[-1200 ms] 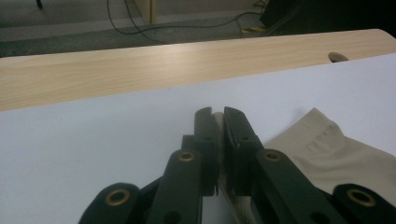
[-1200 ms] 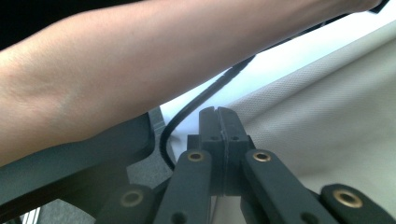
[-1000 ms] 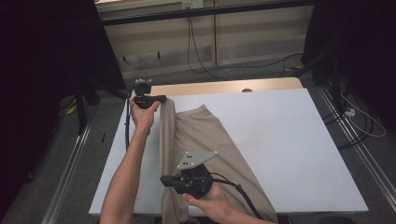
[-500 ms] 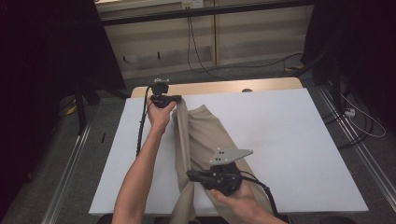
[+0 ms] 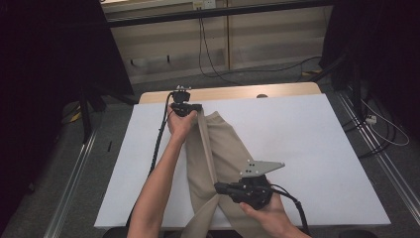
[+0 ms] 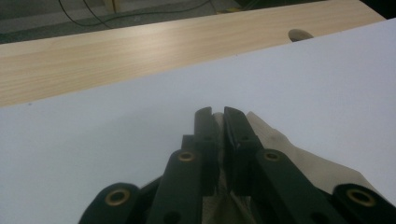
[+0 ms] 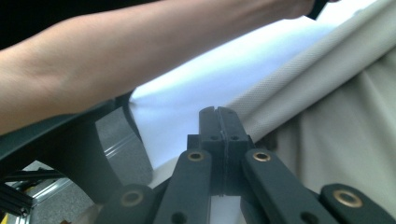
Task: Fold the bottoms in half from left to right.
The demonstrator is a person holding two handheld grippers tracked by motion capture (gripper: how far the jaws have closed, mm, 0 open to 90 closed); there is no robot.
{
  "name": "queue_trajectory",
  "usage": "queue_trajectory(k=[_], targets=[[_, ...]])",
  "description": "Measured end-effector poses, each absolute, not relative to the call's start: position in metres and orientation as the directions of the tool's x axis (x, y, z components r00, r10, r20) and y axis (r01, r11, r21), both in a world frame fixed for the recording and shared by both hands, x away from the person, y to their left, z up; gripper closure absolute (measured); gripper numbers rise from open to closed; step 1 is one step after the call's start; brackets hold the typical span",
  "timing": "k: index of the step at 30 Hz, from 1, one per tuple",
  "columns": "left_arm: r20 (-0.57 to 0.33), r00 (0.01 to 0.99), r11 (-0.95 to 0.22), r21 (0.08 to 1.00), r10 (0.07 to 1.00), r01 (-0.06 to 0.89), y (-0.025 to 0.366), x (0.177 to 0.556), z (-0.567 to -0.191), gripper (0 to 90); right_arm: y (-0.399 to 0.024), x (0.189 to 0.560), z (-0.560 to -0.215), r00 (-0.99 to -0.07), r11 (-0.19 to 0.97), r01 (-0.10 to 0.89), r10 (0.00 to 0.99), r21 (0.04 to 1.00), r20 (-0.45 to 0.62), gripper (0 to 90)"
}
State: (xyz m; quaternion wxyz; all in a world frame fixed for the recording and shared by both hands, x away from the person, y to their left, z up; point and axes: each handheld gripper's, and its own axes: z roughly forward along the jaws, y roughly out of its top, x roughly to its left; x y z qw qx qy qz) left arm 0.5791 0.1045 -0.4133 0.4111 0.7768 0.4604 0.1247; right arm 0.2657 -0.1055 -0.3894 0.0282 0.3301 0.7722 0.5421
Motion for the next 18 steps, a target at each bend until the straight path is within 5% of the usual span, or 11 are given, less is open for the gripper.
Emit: queue_trajectory(k=[18], targets=[[-0.102,0.571,-0.338,0.717,0.814,0.609,0.062,0.582,-0.431,84.5,-0.163,0.259,-0.416,-0.692,0.207,0.549,0.656,0.810,0.302,90.0]])
